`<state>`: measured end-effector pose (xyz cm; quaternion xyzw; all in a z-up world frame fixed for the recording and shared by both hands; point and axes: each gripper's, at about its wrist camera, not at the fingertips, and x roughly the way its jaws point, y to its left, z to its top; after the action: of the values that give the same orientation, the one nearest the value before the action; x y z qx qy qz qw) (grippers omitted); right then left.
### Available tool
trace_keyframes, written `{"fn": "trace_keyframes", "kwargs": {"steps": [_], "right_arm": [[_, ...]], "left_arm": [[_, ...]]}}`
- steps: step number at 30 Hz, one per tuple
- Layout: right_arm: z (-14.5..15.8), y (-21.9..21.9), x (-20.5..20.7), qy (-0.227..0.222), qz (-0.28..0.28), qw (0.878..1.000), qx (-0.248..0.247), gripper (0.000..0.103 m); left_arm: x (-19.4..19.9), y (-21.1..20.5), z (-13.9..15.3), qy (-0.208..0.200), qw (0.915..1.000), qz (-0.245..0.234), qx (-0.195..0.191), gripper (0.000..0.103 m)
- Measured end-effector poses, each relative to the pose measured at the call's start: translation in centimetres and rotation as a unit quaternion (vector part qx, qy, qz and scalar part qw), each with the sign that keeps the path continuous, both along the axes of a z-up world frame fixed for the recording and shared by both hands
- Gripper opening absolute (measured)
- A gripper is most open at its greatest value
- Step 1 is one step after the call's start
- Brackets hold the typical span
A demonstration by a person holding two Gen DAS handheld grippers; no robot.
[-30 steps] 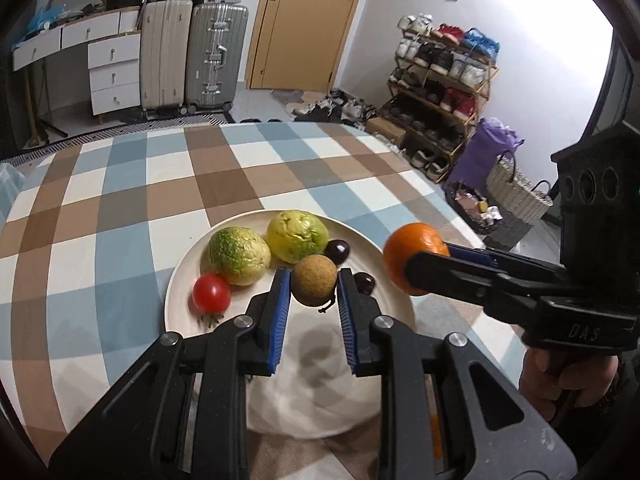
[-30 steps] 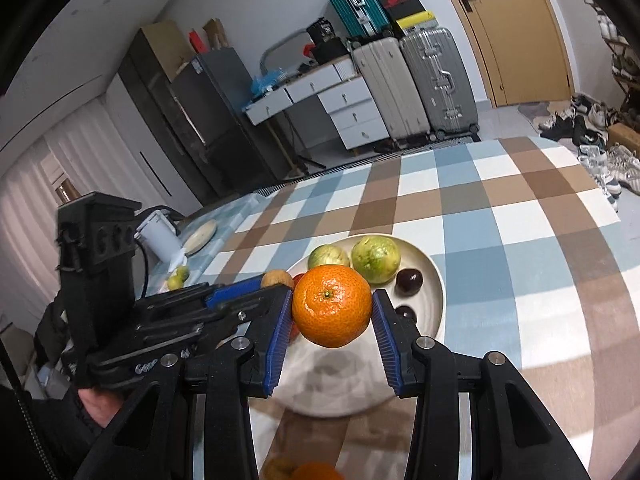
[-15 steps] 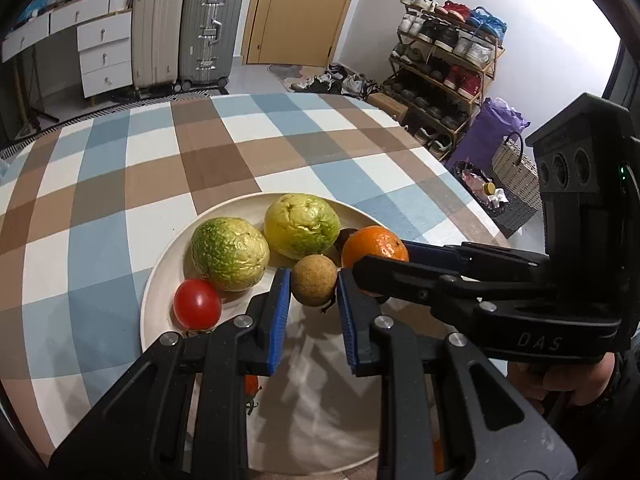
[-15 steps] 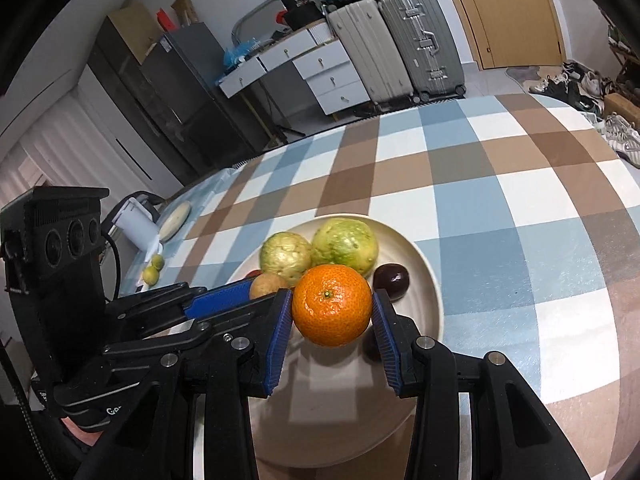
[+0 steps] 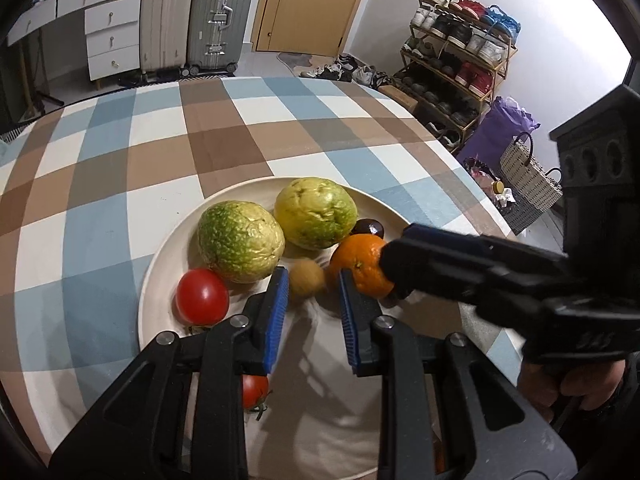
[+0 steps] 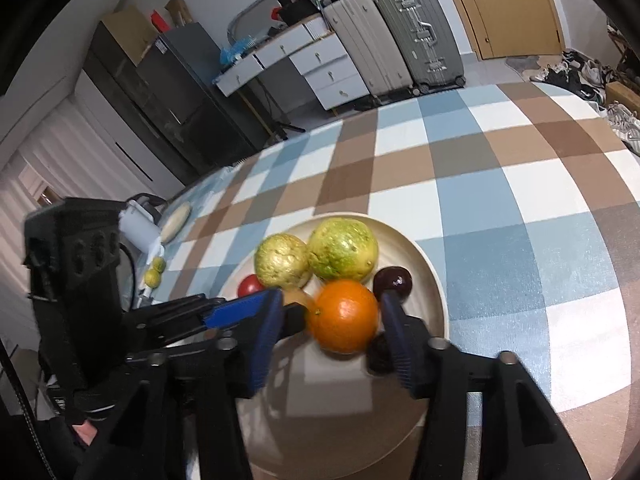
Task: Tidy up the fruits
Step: 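Open both tools to release the fruits and lift away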
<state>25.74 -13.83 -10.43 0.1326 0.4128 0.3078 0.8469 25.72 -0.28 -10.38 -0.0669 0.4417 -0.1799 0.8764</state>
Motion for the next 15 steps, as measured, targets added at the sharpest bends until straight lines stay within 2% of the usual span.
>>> {"fn": "trace_keyframes", "kwargs": {"steps": [3,5,6,10,15], "right_arm": [[1.1,-0.8,-0.8,-0.022,-0.008,1.0,0.008,0.059],[1.8,-1.6,-1.5,-0.034,-0.018,0.999,0.019,0.069],[2.2,-2.1,-2.0,-0.039,-0.027,0.999,0.025,0.07],[3.5,-3.4,-4.0,-0.06,-0.045,0.996,0.041,0.082],[4.9,-4.3,-6.8,-0.081,-0.054,0.995,0.036,0.087]], "left_arm": [[-0.6,0.3,0.6,0.0,1.0,0.005,-0.006,0.034],[-1.1,0.4,1.0,-0.003,0.9999,0.005,-0.011,0.044],[-1.4,0.4,1.3,-0.006,0.9999,0.006,-0.01,0.05],[-2.7,0.3,2.6,-0.019,0.9998,0.009,-0.003,0.051],[-5.1,0.1,4.9,-0.038,0.9992,0.012,-0.002,0.055]]}}
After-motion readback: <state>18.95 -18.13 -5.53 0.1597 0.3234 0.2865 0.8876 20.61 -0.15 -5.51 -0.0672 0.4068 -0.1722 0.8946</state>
